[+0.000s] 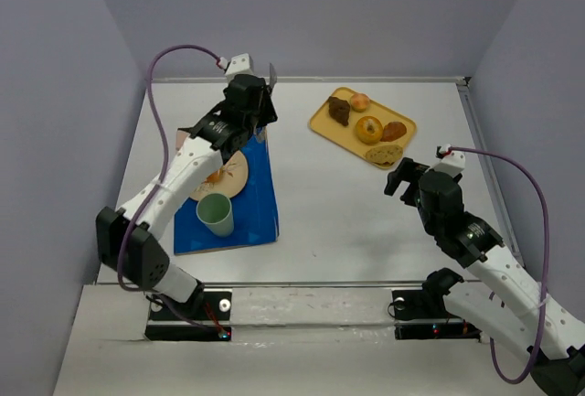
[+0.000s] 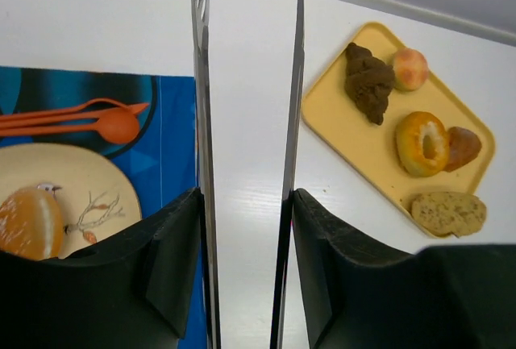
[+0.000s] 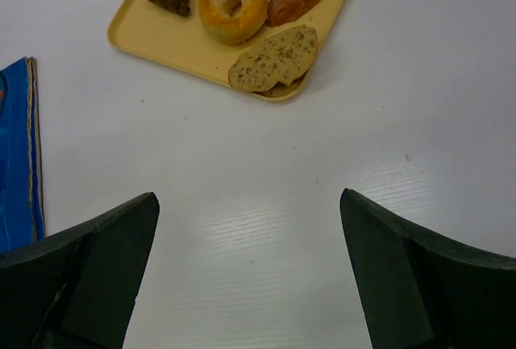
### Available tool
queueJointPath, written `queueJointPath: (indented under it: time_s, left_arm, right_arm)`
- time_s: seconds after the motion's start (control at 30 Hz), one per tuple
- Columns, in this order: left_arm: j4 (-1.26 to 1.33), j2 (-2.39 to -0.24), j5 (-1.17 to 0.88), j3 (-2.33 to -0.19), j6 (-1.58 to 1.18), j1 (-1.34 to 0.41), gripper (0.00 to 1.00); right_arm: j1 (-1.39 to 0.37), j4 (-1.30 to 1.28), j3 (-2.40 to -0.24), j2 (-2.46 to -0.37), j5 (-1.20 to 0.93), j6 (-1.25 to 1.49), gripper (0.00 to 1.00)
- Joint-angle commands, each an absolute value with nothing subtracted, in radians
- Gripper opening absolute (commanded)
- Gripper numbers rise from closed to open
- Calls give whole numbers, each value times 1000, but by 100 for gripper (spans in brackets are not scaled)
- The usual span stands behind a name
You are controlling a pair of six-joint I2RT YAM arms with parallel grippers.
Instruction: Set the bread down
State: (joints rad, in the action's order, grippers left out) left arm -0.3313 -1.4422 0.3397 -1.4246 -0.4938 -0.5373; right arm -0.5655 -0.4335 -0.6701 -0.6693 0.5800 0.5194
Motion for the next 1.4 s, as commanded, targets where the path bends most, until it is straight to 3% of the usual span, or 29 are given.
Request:
queueJointPath:
  time_s: [0.0, 0.23, 0.43, 0.6, 0.67, 0.93, 1.07, 1.37]
  left_arm:
    - [-161, -1623, 327, -1526, -359, -534, 57]
    - [-184, -2004, 247, -1765, -310, -532, 61]
    - [-273, -2175, 238, -1893, -340, -519, 67]
    - [-288, -2207, 255, -1875, -364, -500, 83]
    - [-307, -2207, 242, -1873, -354, -500, 98]
    - [-374, -2047, 222, -1899, -315, -508, 99]
    - [-396, -1841, 282, -1862, -314, -529, 99]
    - [-423, -1335, 463, -1408, -526, -531, 99]
  right_arm:
    - [-569, -377, -669, -678, 600, 505, 100]
    - [-569, -376, -672, -689, 606, 500, 100]
    - [-569, -376, -672, -690, 609, 495, 100]
    - [-569, -377, -673, -684, 609, 499, 100]
    - [-569, -377, -673, -677, 603, 502, 100]
    - [-569, -380, -692, -657, 568, 497, 100]
    - [-569, -391, -710, -641, 564, 506, 100]
    - [-569, -408, -709, -611, 586, 509, 100]
